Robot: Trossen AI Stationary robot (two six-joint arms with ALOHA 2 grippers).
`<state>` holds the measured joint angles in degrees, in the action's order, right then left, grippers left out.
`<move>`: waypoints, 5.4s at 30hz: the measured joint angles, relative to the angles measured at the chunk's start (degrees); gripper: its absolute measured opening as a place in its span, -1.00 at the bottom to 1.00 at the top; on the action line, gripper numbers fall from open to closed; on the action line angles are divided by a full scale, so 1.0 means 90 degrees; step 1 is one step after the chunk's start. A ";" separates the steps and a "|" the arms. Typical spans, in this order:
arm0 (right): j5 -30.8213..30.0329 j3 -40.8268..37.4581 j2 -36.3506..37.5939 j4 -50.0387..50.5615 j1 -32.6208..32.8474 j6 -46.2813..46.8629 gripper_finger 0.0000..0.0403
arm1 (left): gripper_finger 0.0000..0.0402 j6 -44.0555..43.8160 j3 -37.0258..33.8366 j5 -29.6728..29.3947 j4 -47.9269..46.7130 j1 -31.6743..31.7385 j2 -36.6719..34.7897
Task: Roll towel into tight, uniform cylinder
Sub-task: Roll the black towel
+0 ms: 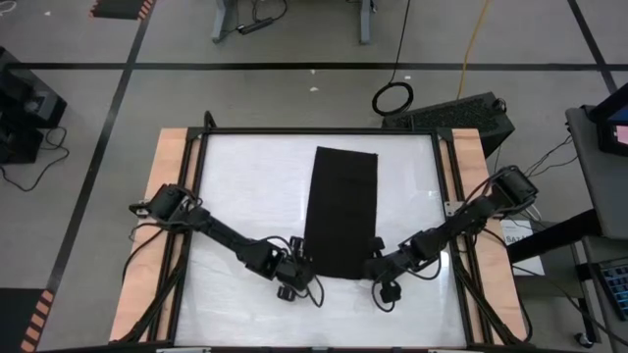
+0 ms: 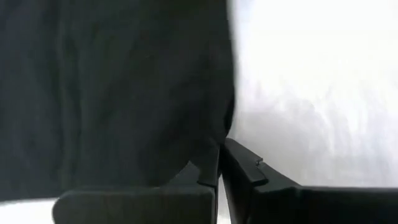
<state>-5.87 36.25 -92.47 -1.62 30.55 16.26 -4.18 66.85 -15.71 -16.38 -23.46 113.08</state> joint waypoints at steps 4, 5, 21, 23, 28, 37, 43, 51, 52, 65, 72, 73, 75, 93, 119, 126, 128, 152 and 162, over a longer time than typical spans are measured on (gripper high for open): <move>0.0048 -0.0012 0.0234 0.0157 0.0002 0.0572 -0.98 | -0.94 -0.0712 0.0000 -0.0005 0.0029 0.0051 0.0000; 0.0046 -0.0012 0.0323 0.0191 0.0016 0.0696 -0.98 | -0.94 -0.0813 0.0000 -0.0006 0.0033 0.0056 -0.0001; 0.0702 -0.0005 0.0972 0.0705 0.0219 0.2056 -0.98 | -0.94 -0.1947 -0.0015 0.2017 0.1265 0.0331 -0.0131; 0.0699 -0.0007 0.0972 0.0763 0.0243 0.2139 -0.98 | -0.94 -0.1995 -0.0012 0.2338 0.1531 0.0330 -0.0134; 0.0807 -0.0005 0.0973 0.0764 0.0297 0.2237 -0.98 | -0.94 -0.2229 -0.0007 0.2557 0.1603 0.0349 -0.0143; 0.0803 0.0003 0.0994 0.1403 0.0291 0.2614 -0.94 | -0.94 -0.2671 0.0000 0.2305 0.1202 0.0463 -0.0147; 0.0670 0.0005 0.1060 0.1484 0.0299 0.2637 -0.62 | -0.95 -0.2835 0.0000 0.2213 0.1077 0.0456 -0.0158; -0.0390 0.0005 0.1387 0.1355 0.0688 0.1785 -0.20 | -0.95 -0.2838 0.0000 0.2072 0.1092 0.0456 -0.0158; -0.0586 0.0005 0.1382 0.1350 0.0794 0.1721 -0.19 | -0.95 -0.2838 0.0000 0.2072 0.1092 0.0456 -0.0158; -0.1217 0.0005 0.0477 0.0585 0.1333 0.1618 -0.16 | -0.95 -0.2825 0.0000 0.2053 0.1093 0.0456 -0.0158; -0.1693 0.0005 0.0194 0.0828 0.1328 0.1993 -0.16 | -0.95 -0.2833 0.0000 0.2052 0.1095 0.0456 -0.0160; -0.1712 0.0005 0.0163 0.0819 0.1328 0.2026 -0.18 | -0.95 -0.2833 0.0000 0.2053 0.1095 0.0456 -0.0160; -0.1691 0.0024 0.0053 0.0791 0.1328 0.2088 -0.24 | -0.95 -0.2833 0.0000 0.2051 0.1095 0.0456 -0.0160; -0.0508 -0.0016 0.0556 0.0841 0.1314 0.2835 -0.98 | -0.95 -0.2812 0.0024 0.2132 0.0998 0.0442 -0.0169; 0.1593 -0.0007 0.0765 0.0385 0.0440 0.4047 -0.99 | -0.93 -0.3154 0.0005 0.3484 0.1358 0.0399 -0.0168; 0.1700 -0.0178 0.0765 0.0420 0.0317 0.4155 -0.99 | -0.68 -0.3170 -0.0005 0.3411 0.1301 0.0432 -0.0163; 0.1724 -0.0244 0.0770 0.0368 0.0269 0.4238 -0.99 | -0.60 -0.3168 -0.0005 0.3408 0.1255 0.0453 -0.0163; 0.1799 -0.0362 0.0770 -0.0155 0.0097 0.4190 -0.97 | 0.10 0.1302 0.0000 0.0097 0.1118 -0.0882 -0.0015; 0.1692 -0.0357 0.0770 -0.0239 0.0097 0.4197 -0.97 | 0.03 0.1337 0.0012 -0.0190 0.1691 -0.0889 0.0365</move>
<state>9.36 33.04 -85.54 -3.77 31.42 54.04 7.86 66.96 -17.42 -1.16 -31.46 116.36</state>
